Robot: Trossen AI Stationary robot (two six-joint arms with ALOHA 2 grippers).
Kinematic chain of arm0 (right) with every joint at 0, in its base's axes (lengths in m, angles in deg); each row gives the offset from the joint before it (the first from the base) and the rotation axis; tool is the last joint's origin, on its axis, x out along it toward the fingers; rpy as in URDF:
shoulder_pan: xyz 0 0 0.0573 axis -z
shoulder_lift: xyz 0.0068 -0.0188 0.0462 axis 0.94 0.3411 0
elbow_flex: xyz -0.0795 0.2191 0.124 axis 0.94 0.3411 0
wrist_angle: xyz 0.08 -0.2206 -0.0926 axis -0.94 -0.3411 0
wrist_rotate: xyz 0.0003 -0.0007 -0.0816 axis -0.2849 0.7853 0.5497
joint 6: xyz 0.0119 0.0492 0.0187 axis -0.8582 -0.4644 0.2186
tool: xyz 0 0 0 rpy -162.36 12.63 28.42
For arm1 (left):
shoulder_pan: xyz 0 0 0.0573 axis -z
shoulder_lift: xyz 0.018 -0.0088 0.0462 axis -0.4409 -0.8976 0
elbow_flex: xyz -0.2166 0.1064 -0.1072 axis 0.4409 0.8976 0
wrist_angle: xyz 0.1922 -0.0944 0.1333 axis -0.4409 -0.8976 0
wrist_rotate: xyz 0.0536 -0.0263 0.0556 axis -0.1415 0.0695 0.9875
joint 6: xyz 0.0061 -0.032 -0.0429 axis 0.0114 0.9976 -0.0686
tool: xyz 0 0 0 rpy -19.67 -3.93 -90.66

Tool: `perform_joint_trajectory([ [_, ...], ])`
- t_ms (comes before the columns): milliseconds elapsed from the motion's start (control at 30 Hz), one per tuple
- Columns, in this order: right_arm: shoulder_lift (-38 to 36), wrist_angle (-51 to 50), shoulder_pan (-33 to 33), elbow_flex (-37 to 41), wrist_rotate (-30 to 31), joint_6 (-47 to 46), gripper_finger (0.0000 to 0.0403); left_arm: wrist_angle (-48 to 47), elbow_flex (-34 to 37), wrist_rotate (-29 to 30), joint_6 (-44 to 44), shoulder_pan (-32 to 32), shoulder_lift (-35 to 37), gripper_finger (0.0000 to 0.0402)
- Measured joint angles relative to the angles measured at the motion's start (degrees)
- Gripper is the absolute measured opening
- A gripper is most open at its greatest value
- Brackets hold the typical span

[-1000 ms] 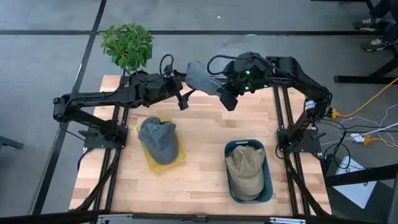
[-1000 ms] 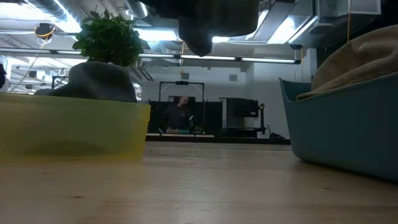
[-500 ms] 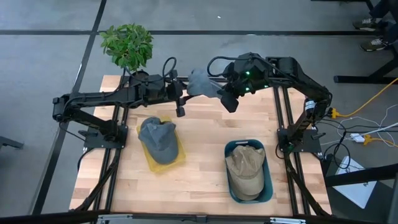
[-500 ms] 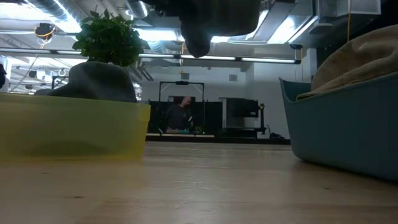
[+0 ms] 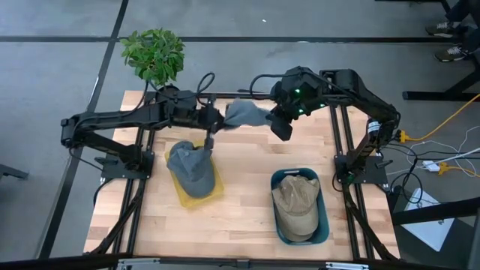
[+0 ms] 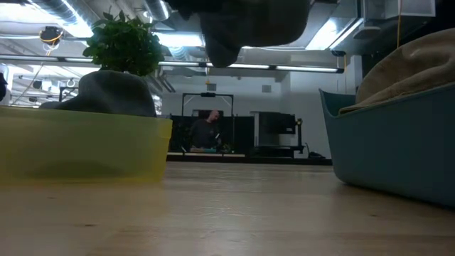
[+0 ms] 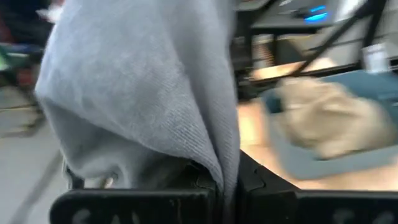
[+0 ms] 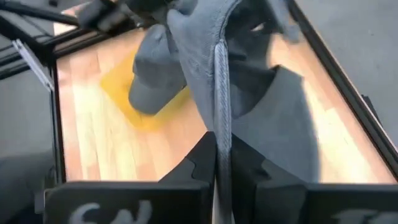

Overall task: Pick & Place hat
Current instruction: Put the gray cap into the blue bin

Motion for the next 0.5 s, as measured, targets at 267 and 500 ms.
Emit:
perform_joint_trajectory([
  [267, 0.25, -0.34, -0.46, 0.00, -10.48, 0.72, 0.0067, -7.66, -0.02, -17.57, 11.40, 0.03, 2.35, 0.0004],
  [500, 1.96, -0.44, -2.17, 0.04, -10.54, -1.35, 0.0153, -10.43, 0.01, -23.68, 22.12, 0.01, 2.59, 0.0004],
])
